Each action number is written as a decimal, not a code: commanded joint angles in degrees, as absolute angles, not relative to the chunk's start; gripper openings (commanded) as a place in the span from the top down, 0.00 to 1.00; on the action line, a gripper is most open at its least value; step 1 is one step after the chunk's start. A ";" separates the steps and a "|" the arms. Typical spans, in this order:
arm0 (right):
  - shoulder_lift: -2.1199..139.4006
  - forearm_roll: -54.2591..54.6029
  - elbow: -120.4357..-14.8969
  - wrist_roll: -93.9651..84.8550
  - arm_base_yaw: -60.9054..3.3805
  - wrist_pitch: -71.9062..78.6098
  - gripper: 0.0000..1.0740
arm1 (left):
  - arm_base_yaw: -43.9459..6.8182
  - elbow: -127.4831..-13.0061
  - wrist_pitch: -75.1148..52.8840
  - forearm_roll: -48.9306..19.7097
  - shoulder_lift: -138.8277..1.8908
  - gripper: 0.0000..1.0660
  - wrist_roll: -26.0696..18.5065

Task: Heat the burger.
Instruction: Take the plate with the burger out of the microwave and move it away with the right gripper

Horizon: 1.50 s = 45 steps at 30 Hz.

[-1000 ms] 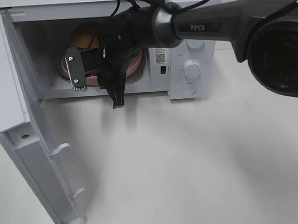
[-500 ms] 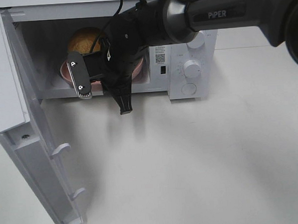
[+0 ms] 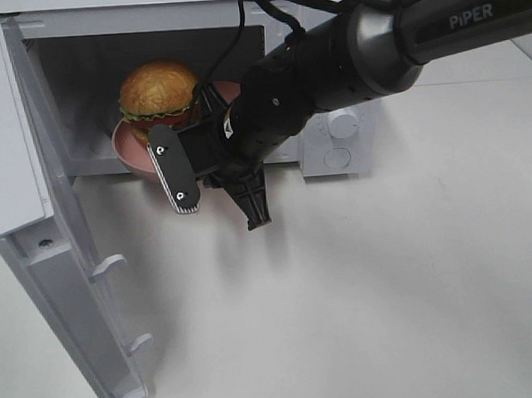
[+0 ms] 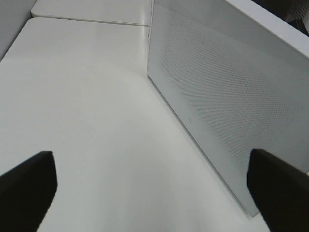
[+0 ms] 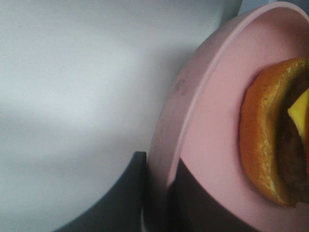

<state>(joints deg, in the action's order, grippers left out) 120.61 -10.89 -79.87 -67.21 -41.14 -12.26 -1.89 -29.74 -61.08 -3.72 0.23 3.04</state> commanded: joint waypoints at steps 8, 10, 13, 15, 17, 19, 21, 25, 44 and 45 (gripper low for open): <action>113.39 -11.17 -70.13 -67.27 -40.97 -3.09 1.00 | -1.78 -29.56 -61.02 -4.13 0.63 0.06 2.98; 112.64 -11.17 -69.10 -67.27 -40.97 -2.29 1.00 | -1.78 -29.56 -61.02 -4.13 0.63 0.06 2.98; 110.64 -11.17 -66.23 -67.21 -40.97 -0.69 1.00 | -1.78 -29.56 -61.02 -4.13 0.63 0.06 2.98; 109.15 -11.17 -64.63 -67.21 -40.97 -0.52 1.00 | -1.78 -29.56 -61.02 -4.13 0.63 0.06 2.98; 108.35 -11.17 -63.71 -67.21 -40.97 -0.46 1.00 | -1.78 -29.56 -61.02 -4.13 0.63 0.06 2.98; 106.11 -11.17 -61.02 -67.21 -40.97 0.34 1.00 | -1.78 -29.56 -61.02 -4.13 0.63 0.06 2.98; 104.51 -11.23 -59.30 -67.21 -40.97 1.26 1.00 | -1.78 -29.56 -61.02 -4.13 0.63 0.06 2.98; 100.04 -11.29 -54.55 -67.21 -40.97 4.58 1.00 | -1.78 -29.56 -61.02 -4.13 0.63 0.06 2.98; 85.31 -11.75 -40.05 -67.27 -40.97 5.44 1.00 | -1.78 -29.56 -61.02 -4.13 0.63 0.06 2.98; 83.94 -12.49 -38.73 -67.27 -40.97 5.56 1.00 | -1.78 -29.56 -61.02 -4.13 0.63 0.06 2.98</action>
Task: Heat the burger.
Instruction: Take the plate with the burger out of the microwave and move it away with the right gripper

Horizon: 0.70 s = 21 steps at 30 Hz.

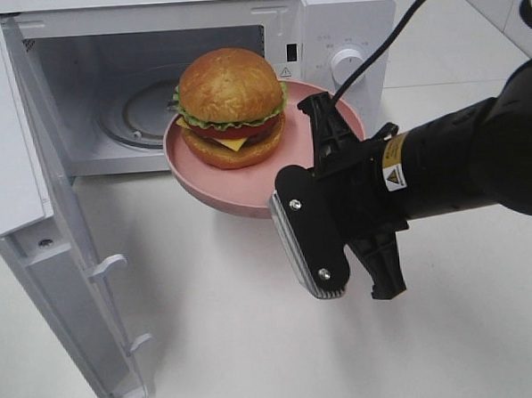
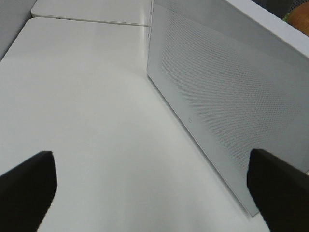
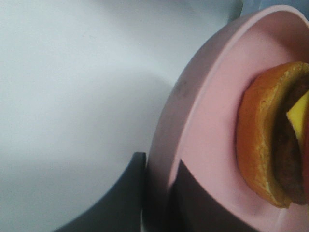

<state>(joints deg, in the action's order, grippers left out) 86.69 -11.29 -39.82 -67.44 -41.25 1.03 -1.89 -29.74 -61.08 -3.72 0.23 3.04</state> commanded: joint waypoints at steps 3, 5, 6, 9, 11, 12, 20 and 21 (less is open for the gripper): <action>81.59 -14.44 -37.07 -66.58 -40.97 5.10 1.00 | -1.78 -29.56 -61.02 -4.13 0.63 0.06 2.98; 81.02 -14.55 -36.55 -66.18 -40.97 4.87 1.00 | -1.78 -29.56 -61.02 -4.13 0.63 0.06 2.98; 79.41 -14.55 -35.47 -65.49 -40.97 4.41 1.00 | -1.78 -29.56 -61.02 -4.13 0.63 0.06 2.98; 77.81 -14.55 -34.43 -65.26 -40.97 3.72 1.00 | -1.78 -29.56 -61.02 -4.13 0.63 0.06 2.98; 75.97 -14.55 -33.29 -65.20 -40.97 3.32 1.00 | -1.78 -29.56 -61.02 -4.13 0.63 0.06 2.98; 74.14 -14.55 -32.14 -64.69 -40.97 2.41 1.00 | -1.78 -29.56 -61.02 -4.13 0.63 0.06 2.98; 66.86 -17.48 -28.59 -59.87 -40.97 -2.29 1.00 | -1.78 -29.56 -61.02 -4.13 0.63 0.06 2.98; 66.86 -17.48 -28.59 -59.87 -40.97 -2.29 1.00 | -1.78 -29.56 -61.02 -4.13 0.63 0.06 2.98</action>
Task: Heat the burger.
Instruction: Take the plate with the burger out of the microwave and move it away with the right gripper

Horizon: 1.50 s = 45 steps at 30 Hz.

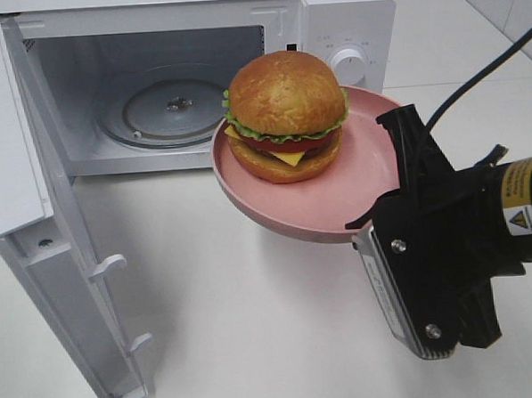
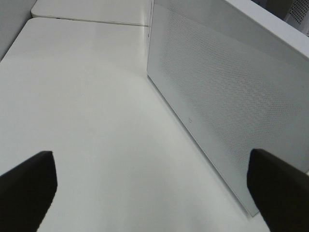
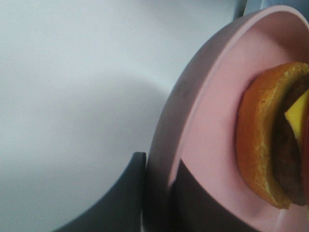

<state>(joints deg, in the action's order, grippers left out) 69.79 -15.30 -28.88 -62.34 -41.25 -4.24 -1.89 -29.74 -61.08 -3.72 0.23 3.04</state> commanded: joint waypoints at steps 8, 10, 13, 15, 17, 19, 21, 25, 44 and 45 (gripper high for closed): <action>61.13 -22.86 -26.81 -50.99 -40.97 -9.05 1.00 | -1.78 -29.56 -61.02 -4.13 0.63 0.06 2.98; 60.33 -26.87 -26.64 -45.89 -40.97 -11.17 1.00 | -1.78 -29.56 -61.02 -4.13 0.63 0.06 2.98; 60.22 -34.21 -26.64 -36.61 -40.97 -14.38 1.00 | -1.78 -29.56 -61.02 -4.13 0.63 0.06 2.98; 60.22 -35.81 -26.64 -34.15 -40.97 -15.01 1.00 | -1.78 -29.56 -61.02 -4.13 0.63 0.06 2.98; 60.22 -40.16 -26.64 -27.85 -40.97 -16.44 1.00 | -1.78 -29.56 -61.02 -4.13 0.63 0.06 2.98; 60.22 -42.46 -26.64 -25.27 -40.97 -17.13 1.00 | -1.78 -29.56 -61.02 -4.13 0.63 0.06 2.98; 60.22 -49.10 -26.64 -13.24 -40.97 -21.43 1.00 | -1.78 -29.56 -61.02 -4.13 0.63 0.06 2.98; 60.22 -51.57 -26.64 -7.16 -40.97 -24.35 1.00 | -1.78 -29.56 -61.02 -4.13 0.63 0.06 2.98; 60.73 -57.93 -26.64 22.69 -40.97 -44.12 1.00 | -1.78 -29.56 -61.02 -4.13 0.63 0.06 2.98; 60.73 -57.93 -26.64 22.69 -40.97 -44.12 1.00 | -1.78 -29.56 -61.02 -4.13 0.63 0.06 2.98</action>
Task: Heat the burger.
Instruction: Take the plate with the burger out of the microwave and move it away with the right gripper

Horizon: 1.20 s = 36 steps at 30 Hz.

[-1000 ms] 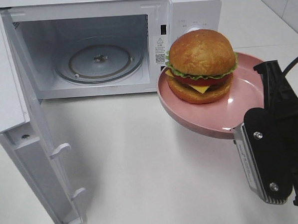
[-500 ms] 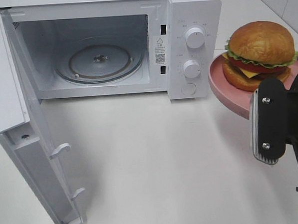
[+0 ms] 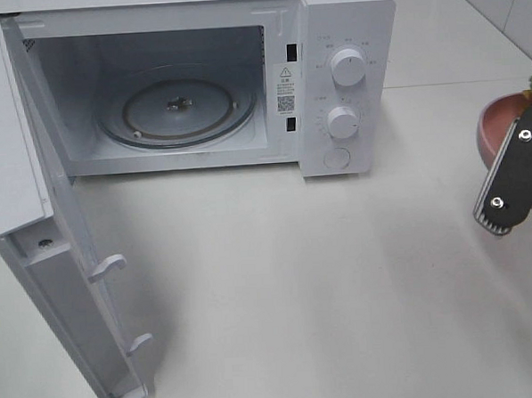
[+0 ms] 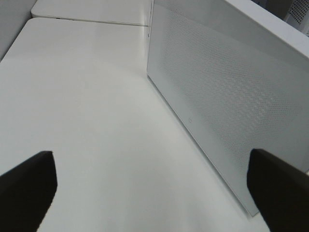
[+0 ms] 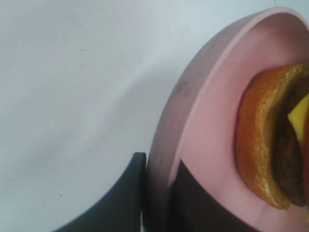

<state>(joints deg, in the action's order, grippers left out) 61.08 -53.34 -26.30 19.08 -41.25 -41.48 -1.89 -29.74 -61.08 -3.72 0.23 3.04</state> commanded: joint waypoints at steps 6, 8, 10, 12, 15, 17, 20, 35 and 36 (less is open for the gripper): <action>66.29 -57.75 -26.87 32.37 -40.97 -49.27 1.00 | -1.78 -29.56 -61.02 -4.13 0.63 0.06 2.98; 68.81 -57.64 -27.96 37.93 -40.97 -50.53 1.00 | -1.78 -29.56 -61.02 -4.13 0.63 0.06 2.98; 70.65 -57.64 -28.76 42.34 -40.97 -51.62 1.00 | -1.78 -29.56 -61.02 -4.13 0.63 0.06 2.98; 71.62 -57.64 -29.28 44.98 -40.97 -52.31 1.00 | -1.78 -29.56 -61.02 -4.13 0.63 0.06 2.98; 75.75 -57.64 -31.34 54.43 -40.97 -55.41 1.00 | -1.78 -29.56 -61.02 -4.13 0.63 0.06 2.98; 76.95 -57.64 -31.86 56.49 -40.97 -56.49 1.00 | -1.78 -29.56 -61.02 -4.13 0.63 0.06 2.98; 80.33 -58.10 -32.60 59.93 -40.97 -58.79 1.00 | -1.78 -29.56 -61.02 -4.13 0.63 0.06 2.98; 93.11 -58.16 -32.66 70.70 -40.79 -52.31 0.99 | -1.78 -29.56 -61.02 -4.13 0.63 0.06 2.98; 94.54 -58.16 -32.66 71.16 -40.79 -51.11 0.98 | -1.78 -29.56 -61.02 -4.13 0.63 0.06 2.98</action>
<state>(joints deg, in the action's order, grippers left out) 94.31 -55.18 -32.20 70.82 -41.25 -48.19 -1.89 -29.74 -61.08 -3.72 0.23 2.92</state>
